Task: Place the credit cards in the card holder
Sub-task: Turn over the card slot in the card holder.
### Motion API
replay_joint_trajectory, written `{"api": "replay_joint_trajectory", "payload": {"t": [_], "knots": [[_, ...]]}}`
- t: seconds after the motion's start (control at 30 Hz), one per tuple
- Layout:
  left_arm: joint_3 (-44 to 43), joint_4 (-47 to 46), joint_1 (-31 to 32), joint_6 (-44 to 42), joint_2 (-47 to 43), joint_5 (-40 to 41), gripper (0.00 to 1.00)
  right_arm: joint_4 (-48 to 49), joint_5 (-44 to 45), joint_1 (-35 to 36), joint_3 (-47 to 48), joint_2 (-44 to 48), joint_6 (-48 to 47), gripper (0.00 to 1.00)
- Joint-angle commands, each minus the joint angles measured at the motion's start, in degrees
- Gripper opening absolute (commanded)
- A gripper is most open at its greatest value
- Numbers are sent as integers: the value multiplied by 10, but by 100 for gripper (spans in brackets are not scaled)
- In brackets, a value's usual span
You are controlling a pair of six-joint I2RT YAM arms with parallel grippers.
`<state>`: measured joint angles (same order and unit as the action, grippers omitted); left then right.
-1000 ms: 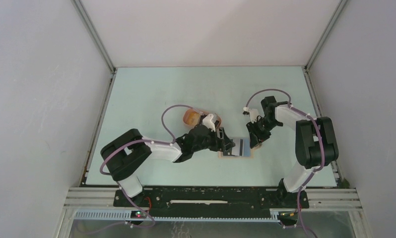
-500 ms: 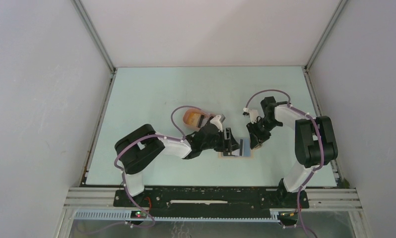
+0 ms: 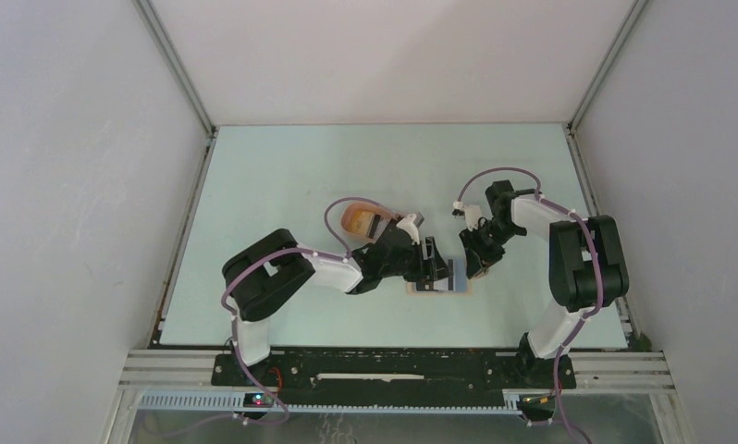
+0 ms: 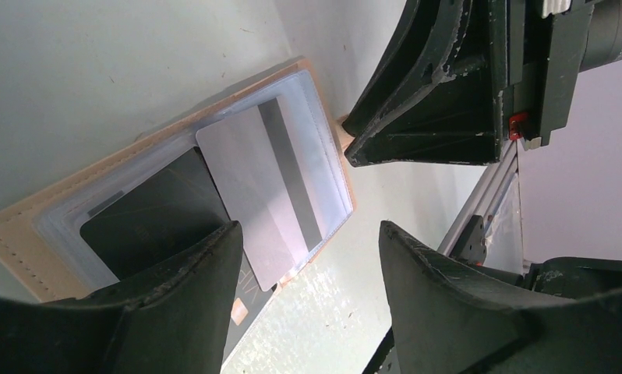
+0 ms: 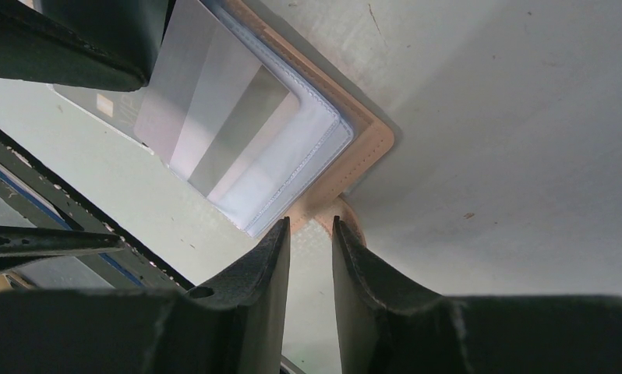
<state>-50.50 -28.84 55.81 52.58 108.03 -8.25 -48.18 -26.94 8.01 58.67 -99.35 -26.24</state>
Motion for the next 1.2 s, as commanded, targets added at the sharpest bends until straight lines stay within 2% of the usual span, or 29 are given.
{"api": "replay_joint_trajectory", "payload": {"t": [0.0, 0.6, 0.9, 1.17], "knots": [[-24, 27, 3, 6, 15, -10, 70, -6, 2, 1, 18, -4, 7, 34], [-60, 27, 4, 7, 44, -33, 70, -6, 2, 5, 19, -4, 7, 34], [-55, 20, 7, 0, 25, -32, 70, -7, -1, 5, 19, 2, 7, 34], [-53, 84, 7, -34, -1, 13, 71, -7, -1, 5, 19, 2, 6, 35]]}}
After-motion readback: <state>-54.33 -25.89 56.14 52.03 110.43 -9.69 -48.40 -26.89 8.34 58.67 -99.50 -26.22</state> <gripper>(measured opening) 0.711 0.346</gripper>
